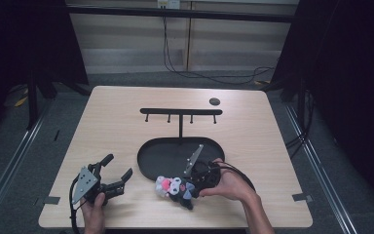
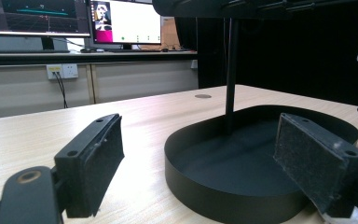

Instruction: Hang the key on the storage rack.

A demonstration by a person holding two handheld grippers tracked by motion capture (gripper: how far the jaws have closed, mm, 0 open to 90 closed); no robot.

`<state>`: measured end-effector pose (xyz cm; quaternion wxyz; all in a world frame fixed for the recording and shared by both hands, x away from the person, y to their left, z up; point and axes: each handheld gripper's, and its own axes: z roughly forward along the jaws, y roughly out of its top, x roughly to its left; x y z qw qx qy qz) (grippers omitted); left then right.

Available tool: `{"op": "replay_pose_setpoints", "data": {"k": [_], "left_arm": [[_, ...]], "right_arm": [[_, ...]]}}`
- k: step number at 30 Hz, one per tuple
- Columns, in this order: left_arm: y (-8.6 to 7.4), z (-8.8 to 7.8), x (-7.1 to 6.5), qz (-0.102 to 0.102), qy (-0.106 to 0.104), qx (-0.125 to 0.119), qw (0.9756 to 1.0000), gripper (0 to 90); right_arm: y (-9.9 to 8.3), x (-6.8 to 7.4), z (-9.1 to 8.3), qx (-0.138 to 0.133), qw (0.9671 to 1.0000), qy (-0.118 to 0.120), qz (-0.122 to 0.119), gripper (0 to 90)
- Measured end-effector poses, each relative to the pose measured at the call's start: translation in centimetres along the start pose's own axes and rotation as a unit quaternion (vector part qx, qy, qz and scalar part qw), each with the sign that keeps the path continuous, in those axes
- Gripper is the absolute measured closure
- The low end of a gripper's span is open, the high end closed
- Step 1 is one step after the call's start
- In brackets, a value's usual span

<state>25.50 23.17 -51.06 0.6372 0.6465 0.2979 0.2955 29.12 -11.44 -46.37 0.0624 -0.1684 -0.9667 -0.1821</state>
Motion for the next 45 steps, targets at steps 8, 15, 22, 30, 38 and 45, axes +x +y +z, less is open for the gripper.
{"op": "replay_pose_setpoints", "data": {"k": [8,15,22,30,38,45], "left_arm": [[0.0,0.0,0.1,0.005,-0.003,0.002,1.0,15.3],[0.0,0.0,0.0,0.002,-0.003,0.002,1.0,15.3],[0.0,0.0,0.0,0.001,-0.001,0.001,1.0,15.3],[0.0,0.0,0.0,0.001,-0.001,0.001,1.0,15.3],[0.0,0.0,0.1,0.006,-0.004,0.002,1.0,15.3],[0.0,0.0,0.0,0.002,-0.001,0.001,1.0,15.3]], "right_arm": [[0.5,0.6,0.7,0.033,0.9993,-0.015,-0.002,66.3],[1.0,0.2,0.8,0.054,0.9985,0.005,0.013,67.5],[0.8,0.0,0.2,0.044,0.9985,0.03,0.016,62.4],[0.9,-0.3,0.8,0.059,0.9973,0.041,0.014,69.4],[1.3,0.0,1.1,0.065,0.9971,0.04,0.01,81.3],[2.3,0.4,1.3,0.108,0.994,0.017,-0.002,86.4]]}}
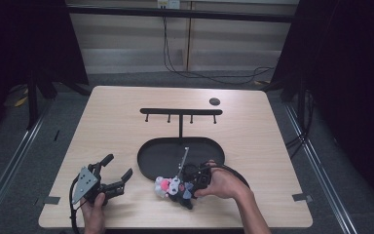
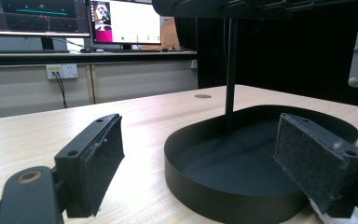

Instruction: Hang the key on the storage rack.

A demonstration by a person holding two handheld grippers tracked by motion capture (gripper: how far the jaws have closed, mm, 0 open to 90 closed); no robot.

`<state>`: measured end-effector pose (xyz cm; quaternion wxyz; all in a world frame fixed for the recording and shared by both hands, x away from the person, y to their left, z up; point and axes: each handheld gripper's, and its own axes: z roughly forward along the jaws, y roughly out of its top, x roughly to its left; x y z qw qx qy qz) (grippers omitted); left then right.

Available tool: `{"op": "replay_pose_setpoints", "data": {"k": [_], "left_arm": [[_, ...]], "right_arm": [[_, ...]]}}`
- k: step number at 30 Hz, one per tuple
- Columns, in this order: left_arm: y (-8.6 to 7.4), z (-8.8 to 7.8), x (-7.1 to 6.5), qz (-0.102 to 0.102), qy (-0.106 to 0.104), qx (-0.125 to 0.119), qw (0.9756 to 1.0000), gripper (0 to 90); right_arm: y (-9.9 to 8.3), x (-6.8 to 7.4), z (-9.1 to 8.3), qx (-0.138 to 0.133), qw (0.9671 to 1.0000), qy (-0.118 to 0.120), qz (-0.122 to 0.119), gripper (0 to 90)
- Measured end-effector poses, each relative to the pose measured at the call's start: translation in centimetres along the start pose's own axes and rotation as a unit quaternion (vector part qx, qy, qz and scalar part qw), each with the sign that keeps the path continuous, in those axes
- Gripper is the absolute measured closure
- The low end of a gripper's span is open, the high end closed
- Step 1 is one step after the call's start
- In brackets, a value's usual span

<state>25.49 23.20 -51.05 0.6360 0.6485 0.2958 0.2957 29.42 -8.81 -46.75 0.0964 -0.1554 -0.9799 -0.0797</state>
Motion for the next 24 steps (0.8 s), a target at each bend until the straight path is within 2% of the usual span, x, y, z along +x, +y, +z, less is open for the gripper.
{"op": "replay_pose_setpoints", "data": {"k": [4,5,6,9,13,14,17,18,19,24], "left_arm": [[0.0,0.0,0.0,-0.001,0.0,0.0,1.0,15.3],[0.0,0.0,0.1,0.004,-0.004,0.001,1.0,15.3],[0.0,0.0,0.0,-0.002,0.0,0.0,1.0,15.3],[0.0,0.0,0.0,-0.001,0.0,0.0,1.0,15.3],[0.0,0.0,0.1,0.004,-0.004,0.001,1.0,15.3],[0.0,0.0,0.1,0.005,-0.004,0.001,1.0,15.3],[0.0,0.0,-0.1,-0.003,0.005,-0.001,1.0,15.3],[0.0,0.0,0.0,-0.004,0.001,0.0,1.0,15.3],[0.0,0.0,0.1,0.005,-0.004,0.001,1.0,15.3],[0.0,0.0,0.1,0.005,-0.004,0.001,1.0,15.3]], "right_arm": [[0.8,0.1,0.0,0.031,0.9994,-0.012,-0.005,87.0],[1.0,0.2,0.1,0.038,0.9992,-0.013,-0.004,87.1],[1.2,0.2,0.1,0.047,0.9987,-0.018,-0.007,87.2],[1.5,0.3,0.1,0.055,0.9982,-0.023,-0.008,87.3],[1.6,0.3,-0.6,0.046,0.9988,-0.016,-0.007,87.3],[1.5,0.5,-1.6,0.033,0.9993,-0.012,-0.007,87.3],[1.6,0.6,-2.6,0.032,0.9994,-0.013,-0.008,87.3],[1.6,0.7,-3.1,0.03,0.9994,-0.017,-0.009,87.3],[1.7,0.8,-3.5,0.033,0.9992,-0.02,-0.011,87.4],[2.0,1.0,-5.3,0.019,0.9995,-0.02,-0.013,87.3]]}}
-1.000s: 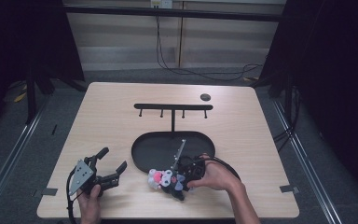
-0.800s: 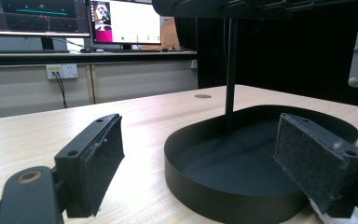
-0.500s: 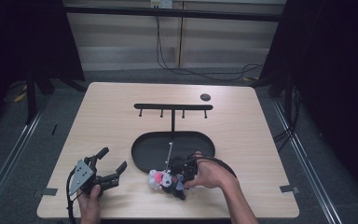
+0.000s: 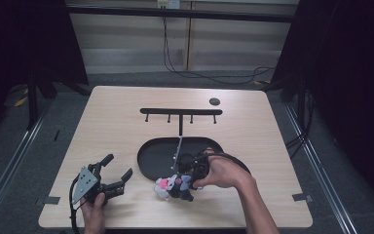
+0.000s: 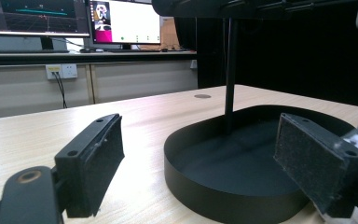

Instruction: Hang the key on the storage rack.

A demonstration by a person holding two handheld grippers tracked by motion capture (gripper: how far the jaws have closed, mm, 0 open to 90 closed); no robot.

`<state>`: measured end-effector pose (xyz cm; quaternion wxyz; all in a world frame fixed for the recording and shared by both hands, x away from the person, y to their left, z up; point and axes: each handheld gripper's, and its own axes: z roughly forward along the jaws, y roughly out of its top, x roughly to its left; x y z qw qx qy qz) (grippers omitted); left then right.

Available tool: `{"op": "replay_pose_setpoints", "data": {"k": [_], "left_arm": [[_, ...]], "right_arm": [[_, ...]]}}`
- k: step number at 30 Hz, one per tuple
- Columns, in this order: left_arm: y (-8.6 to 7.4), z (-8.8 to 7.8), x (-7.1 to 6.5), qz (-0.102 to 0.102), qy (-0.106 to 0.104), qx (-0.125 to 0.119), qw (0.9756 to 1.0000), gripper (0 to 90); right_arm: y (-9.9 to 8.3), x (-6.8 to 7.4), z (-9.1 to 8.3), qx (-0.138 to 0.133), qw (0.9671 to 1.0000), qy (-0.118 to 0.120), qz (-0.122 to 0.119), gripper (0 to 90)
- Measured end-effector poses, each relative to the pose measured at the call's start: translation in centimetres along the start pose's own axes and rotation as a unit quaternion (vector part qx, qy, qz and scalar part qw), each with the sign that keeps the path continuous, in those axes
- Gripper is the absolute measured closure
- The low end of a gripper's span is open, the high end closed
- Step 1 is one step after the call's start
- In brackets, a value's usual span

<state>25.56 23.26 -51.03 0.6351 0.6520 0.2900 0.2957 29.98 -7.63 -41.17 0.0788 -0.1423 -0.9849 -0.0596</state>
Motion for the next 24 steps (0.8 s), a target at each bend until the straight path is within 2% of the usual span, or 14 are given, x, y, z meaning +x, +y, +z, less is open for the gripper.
{"op": "replay_pose_setpoints", "data": {"k": [1,7,16,17,19,24], "left_arm": [[0.0,0.0,0.0,-0.002,0.001,0.0,1.0,15.2],[0.0,0.0,0.0,-0.003,0.001,0.0,1.0,15.3],[0.0,0.0,-0.1,-0.007,0.004,-0.001,1.0,15.3],[0.0,0.0,0.0,-0.001,0.0,0.0,1.0,15.3],[0.0,0.0,-0.1,-0.005,0.004,-0.001,1.0,15.3],[0.0,0.0,0.0,0.0,0.0,0.0,1.0,15.3]], "right_arm": [[0.2,-0.1,-0.8,0.004,1.0,-0.003,-0.002,87.3],[1.1,-0.2,-2.4,0.003,1.0,-0.006,-0.007,87.3],[2.1,-0.1,-3.9,0.001,0.9998,-0.006,-0.02,87.3],[2.2,-0.1,-4.2,0.004,0.9998,-0.008,-0.019,87.3],[2.4,-0.3,-4.7,-0.002,0.9997,-0.007,-0.021,87.3],[2.6,-0.5,-5.5,-0.007,0.9997,-0.007,-0.024,87.3]]}}
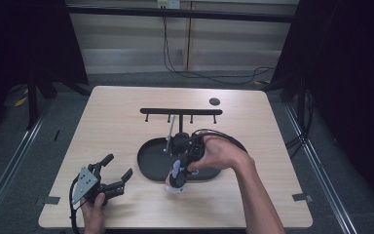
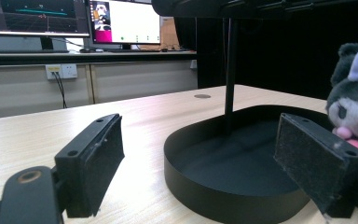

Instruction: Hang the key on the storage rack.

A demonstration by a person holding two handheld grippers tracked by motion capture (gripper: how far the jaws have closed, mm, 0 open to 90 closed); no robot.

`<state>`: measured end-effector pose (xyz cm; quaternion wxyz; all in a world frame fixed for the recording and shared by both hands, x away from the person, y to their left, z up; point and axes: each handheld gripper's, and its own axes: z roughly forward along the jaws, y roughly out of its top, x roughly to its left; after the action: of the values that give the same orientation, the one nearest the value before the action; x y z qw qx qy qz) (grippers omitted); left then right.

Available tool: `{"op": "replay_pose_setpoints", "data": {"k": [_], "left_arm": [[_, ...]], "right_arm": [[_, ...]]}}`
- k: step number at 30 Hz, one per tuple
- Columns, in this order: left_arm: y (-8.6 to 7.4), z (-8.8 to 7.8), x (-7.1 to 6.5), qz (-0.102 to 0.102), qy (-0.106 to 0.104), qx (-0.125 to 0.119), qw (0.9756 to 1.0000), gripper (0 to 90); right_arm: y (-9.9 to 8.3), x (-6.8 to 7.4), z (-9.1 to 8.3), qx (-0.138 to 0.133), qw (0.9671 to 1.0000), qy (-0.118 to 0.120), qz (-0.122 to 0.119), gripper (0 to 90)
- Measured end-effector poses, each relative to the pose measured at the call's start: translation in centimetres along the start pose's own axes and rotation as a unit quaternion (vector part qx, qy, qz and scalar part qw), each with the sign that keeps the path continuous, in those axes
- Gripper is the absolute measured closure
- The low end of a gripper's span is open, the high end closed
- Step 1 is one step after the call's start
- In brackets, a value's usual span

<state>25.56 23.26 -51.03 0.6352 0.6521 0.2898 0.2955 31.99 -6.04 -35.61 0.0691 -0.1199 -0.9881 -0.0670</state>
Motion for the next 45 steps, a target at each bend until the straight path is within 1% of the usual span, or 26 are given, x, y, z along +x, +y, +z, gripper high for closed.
{"op": "replay_pose_setpoints", "data": {"k": [6,8,9,10,11,12,15,17,18,19,20,21,22,24,29,30,31,32,34,35,37,38,40,43,44,45], "left_arm": [[0.0,0.0,0.0,0.0,0.0,0.0,1.0,15.3],[0.0,0.0,-0.1,-0.004,0.004,-0.001,1.0,15.3],[0.0,0.0,0.0,-0.002,0.0,0.0,1.0,15.3],[0.0,0.0,-0.1,-0.007,0.003,-0.001,1.0,15.3],[0.0,0.0,0.0,-0.001,0.0,0.0,1.0,15.3],[0.0,0.0,-0.1,-0.006,0.004,-0.001,1.0,15.2],[0.0,0.0,0.0,-0.001,0.0,0.0,1.0,15.3],[0.0,0.0,-0.1,-0.007,0.004,-0.001,1.0,15.3],[0.0,0.0,0.0,-0.002,0.0,0.0,1.0,15.3],[0.0,0.0,0.0,-0.001,0.0,0.0,1.0,15.2],[0.0,0.0,-0.1,-0.006,0.004,-0.001,1.0,15.2],[0.0,0.0,0.0,-0.001,0.0,0.0,1.0,15.2],[0.0,0.0,-0.2,-0.012,0.005,-0.001,0.9999,15.2],[0.0,0.0,-0.1,-0.007,0.003,-0.001,1.0,15.1],[0.0,0.0,0.0,-0.005,-0.002,-0.001,1.0,15.1],[0.0,0.0,-0.1,-0.006,0.004,-0.001,1.0,15.1],[0.0,0.0,-0.1,-0.009,0.004,-0.002,0.9999,15.1],[0.0,0.0,0.0,-0.002,-0.003,0.0,1.0,15.1],[0.0,0.0,0.0,-0.001,-0.003,-0.001,1.0,15.0],[0.0,0.0,-0.1,-0.008,0.005,-0.002,0.9999,15.1],[0.0,0.0,-0.1,-0.009,0.002,-0.002,1.0,15.1],[0.0,0.0,-0.1,-0.008,0.005,-0.002,1.0,15.1],[0.0,0.0,-0.1,-0.008,0.002,-0.002,1.0,15.1],[0.0,0.0,-0.1,-0.008,0.005,-0.002,1.0,15.1],[0.0,0.0,-0.1,-0.007,0.001,-0.001,1.0,15.1],[0.0,0.0,-0.1,-0.008,0.002,-0.001,1.0,15.1]], "right_arm": [[0.4,-0.3,-1.0,-0.002,1.0,0.0,-0.002,87.3],[0.5,-0.5,-1.4,-0.001,1.0,-0.001,-0.004,87.3],[0.6,-0.5,-1.5,-0.004,1.0,-0.002,-0.001,87.3],[0.7,-0.6,-1.6,-0.002,1.0,-0.002,-0.001,87.3],[0.7,-0.6,-1.7,-0.001,1.0,-0.001,-0.002,87.3],[0.7,-0.7,-1.7,-0.002,1.0,-0.004,-0.003,87.2],[0.9,-1.1,-2.1,-0.002,1.0,-0.006,-0.007,87.3],[1.1,-1.3,-2.4,-0.003,1.0,-0.006,-0.006,87.3],[1.1,-1.4,-2.6,-0.001,1.0,-0.006,-0.004,87.3],[1.2,-1.5,-2.6,-0.006,0.9999,-0.009,-0.006,87.3],[1.3,-1.6,-2.8,0.0,0.9999,-0.009,-0.006,87.3],[1.3,-1.7,-2.9,-0.001,0.9999,-0.009,-0.004,87.3],[1.4,-1.8,-3.0,0.001,0.9999,-0.011,-0.006,87.3],[1.6,-2.1,-3.3,0.0,0.9999,-0.009,-0.004,87.3],[2.0,-2.5,-3.6,0.007,0.9998,-0.019,-0.006,87.3],[2.1,-2.5,-3.8,0.012,0.9997,-0.019,-0.004,87.2],[2.2,-2.6,-3.9,0.008,0.9996,-0.027,-0.006,87.3],[2.2,-2.8,-4.1,0.01,0.9996,-0.027,-0.003,87.3],[2.4,-3.0,-4.5,0.007,0.9994,-0.033,-0.001,87.2],[2.4,-3.1,-4.6,0.009,0.9995,-0.03,0.0,87.3],[2.5,-3.3,-4.9,0.005,0.9995,-0.033,0.0,87.3],[2.6,-3.4,-5.0,0.01,0.9995,-0.029,0.002,87.2],[2.9,-3.7,-5.3,0.016,0.9993,-0.033,0.002,87.2],[3.4,-4.1,-5.7,0.028,0.9991,-0.034,-0.002,87.3],[3.5,-4.2,-5.7,0.028,0.9991,-0.033,0.001,87.3],[3.6,-4.4,-5.8,0.032,0.9988,-0.038,-0.001,87.2]]}}
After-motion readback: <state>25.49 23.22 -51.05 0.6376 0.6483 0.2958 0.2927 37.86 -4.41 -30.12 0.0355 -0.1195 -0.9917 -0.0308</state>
